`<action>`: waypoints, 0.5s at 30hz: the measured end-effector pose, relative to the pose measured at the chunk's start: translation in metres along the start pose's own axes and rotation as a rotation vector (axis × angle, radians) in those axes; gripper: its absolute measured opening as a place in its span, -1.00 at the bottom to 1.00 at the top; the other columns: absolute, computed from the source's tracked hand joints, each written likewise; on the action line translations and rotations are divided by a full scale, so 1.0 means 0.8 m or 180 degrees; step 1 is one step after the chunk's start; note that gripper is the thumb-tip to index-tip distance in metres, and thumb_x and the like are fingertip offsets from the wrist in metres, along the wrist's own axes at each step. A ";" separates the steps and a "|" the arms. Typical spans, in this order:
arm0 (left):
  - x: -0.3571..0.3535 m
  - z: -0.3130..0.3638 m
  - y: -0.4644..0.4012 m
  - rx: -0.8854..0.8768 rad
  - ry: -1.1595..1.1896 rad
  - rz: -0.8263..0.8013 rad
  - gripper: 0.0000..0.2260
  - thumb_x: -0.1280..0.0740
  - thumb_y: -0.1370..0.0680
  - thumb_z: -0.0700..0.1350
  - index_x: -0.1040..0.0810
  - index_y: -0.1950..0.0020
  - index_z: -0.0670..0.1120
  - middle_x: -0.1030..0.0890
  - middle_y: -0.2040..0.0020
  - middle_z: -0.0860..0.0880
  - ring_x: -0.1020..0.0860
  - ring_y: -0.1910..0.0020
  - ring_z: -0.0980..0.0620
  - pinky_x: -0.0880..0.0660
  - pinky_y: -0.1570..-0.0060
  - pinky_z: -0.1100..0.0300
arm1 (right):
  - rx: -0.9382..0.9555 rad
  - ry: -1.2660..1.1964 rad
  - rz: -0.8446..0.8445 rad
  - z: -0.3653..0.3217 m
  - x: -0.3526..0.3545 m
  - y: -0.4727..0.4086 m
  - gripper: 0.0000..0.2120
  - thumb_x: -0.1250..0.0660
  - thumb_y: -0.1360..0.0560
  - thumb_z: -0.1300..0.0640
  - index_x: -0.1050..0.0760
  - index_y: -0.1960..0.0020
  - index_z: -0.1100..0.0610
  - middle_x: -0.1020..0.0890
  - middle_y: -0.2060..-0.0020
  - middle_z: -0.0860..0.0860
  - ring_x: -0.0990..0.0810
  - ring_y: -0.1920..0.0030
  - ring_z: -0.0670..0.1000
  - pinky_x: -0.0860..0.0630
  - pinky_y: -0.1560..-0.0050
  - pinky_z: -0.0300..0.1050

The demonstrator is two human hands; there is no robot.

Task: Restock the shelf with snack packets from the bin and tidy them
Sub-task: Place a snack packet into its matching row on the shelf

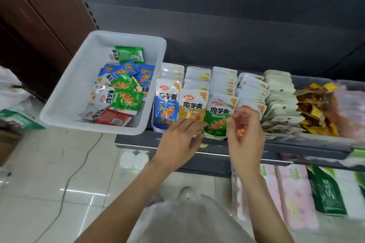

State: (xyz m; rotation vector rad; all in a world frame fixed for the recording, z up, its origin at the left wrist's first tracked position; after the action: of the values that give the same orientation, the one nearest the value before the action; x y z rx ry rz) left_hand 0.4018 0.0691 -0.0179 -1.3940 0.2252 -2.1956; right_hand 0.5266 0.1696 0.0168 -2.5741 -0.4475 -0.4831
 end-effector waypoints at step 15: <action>0.165 -0.283 0.036 0.2518 -0.0370 -0.0376 -0.55 -0.40 -0.47 -0.11 -0.41 -0.34 -0.08 -0.51 -0.21 -0.12 -0.47 -0.17 -0.16 -0.40 -0.13 0.03 | 0.1068 0.1144 -0.2987 -0.092 -0.343 -0.034 -0.59 -0.30 -0.54 0.13 -0.37 -0.36 0.14 -0.46 -0.30 0.05 -0.42 -0.29 0.05 -0.37 -0.30 -0.04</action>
State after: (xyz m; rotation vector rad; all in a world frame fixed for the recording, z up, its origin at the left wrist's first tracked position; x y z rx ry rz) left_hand 0.1685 -0.0536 -0.0285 -1.0723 -0.7098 -1.9355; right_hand 0.2546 0.0937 -0.0248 -1.7719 -1.4531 -1.0443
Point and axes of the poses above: each hand's wrist, its own y-axis away from the middle knuckle, its own x-axis out of the back of the hand, z = x × y, the point moved 1 cm from there along -y, towards the middle knuckle
